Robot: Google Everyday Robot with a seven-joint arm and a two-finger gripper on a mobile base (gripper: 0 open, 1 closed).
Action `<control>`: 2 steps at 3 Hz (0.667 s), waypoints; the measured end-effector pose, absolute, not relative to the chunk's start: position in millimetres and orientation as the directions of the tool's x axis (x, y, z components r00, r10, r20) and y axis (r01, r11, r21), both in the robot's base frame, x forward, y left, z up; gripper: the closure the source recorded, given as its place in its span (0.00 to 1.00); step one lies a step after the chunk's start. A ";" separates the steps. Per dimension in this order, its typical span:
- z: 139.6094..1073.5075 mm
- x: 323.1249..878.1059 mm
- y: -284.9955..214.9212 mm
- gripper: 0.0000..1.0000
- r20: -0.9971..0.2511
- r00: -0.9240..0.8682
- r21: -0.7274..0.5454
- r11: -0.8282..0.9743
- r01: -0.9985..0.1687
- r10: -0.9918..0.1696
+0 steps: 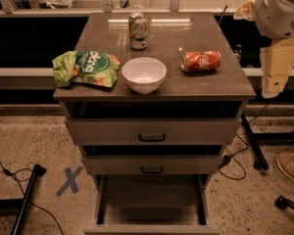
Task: Place coke can into bottom drawer
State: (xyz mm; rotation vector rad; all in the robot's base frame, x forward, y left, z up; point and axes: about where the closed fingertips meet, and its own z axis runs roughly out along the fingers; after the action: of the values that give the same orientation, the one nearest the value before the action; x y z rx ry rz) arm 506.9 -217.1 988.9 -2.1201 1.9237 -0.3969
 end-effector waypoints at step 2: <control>975.2 531.5 -215.5 0.00 0.097 0.125 -0.372 -0.153 -0.916 -0.987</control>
Offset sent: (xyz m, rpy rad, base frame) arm 0.0423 0.0045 -0.0262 -0.1225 -0.0210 0.0688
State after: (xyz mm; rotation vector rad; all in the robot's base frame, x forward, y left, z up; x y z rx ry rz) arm 531.5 -215.5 975.2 -2.1787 1.8833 -0.4738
